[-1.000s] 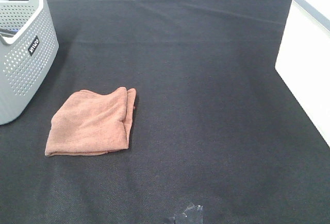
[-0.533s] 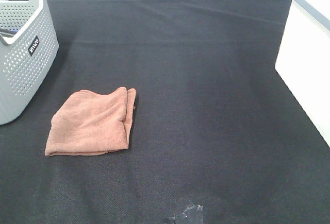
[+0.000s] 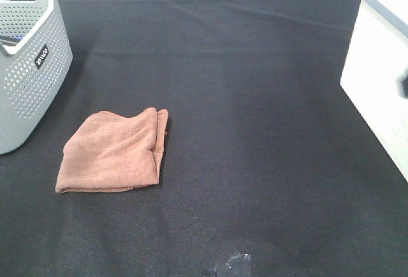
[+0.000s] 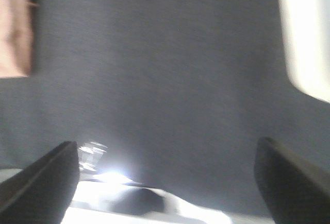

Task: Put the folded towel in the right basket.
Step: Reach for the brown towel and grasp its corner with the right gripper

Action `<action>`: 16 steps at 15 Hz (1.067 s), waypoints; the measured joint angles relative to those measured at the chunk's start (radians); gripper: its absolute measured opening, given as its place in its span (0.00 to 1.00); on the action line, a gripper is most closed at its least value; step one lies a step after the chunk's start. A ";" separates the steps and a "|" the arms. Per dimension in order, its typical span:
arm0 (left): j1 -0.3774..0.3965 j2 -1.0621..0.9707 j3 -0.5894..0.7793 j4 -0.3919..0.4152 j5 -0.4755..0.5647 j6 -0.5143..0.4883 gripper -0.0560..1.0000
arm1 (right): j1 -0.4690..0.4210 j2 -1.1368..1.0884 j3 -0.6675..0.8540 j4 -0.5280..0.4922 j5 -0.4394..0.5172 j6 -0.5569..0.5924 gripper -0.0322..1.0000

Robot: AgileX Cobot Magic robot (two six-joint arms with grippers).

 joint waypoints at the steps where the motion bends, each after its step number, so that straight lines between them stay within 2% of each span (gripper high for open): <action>1: 0.000 0.000 0.000 0.000 0.000 0.000 0.99 | 0.000 0.072 0.000 0.133 -0.058 -0.059 0.88; 3: 0.000 0.000 0.000 0.000 0.000 0.000 0.99 | 0.034 0.210 -0.001 0.345 -0.125 -0.175 0.86; 5: 0.000 0.000 0.000 0.000 0.000 0.000 0.99 | 0.147 0.373 -0.020 0.506 -0.231 -0.277 0.86; 7: 0.000 0.000 0.000 0.000 0.000 0.000 0.99 | 0.265 0.630 -0.115 0.613 -0.300 -0.352 0.86; 8: 0.000 0.000 0.000 0.000 0.000 0.000 0.99 | 0.265 0.630 -0.115 0.613 -0.300 -0.352 0.86; 11: 0.000 0.000 0.000 0.000 0.000 0.000 0.99 | 0.324 0.905 -0.302 0.648 -0.297 -0.364 0.86; 14: 0.000 0.000 0.000 0.000 0.000 0.000 0.99 | 0.337 1.121 -0.471 0.670 -0.285 -0.365 0.86; 16: 0.000 0.000 0.000 0.000 0.000 0.000 0.99 | 0.337 1.198 -0.530 0.680 -0.285 -0.365 0.86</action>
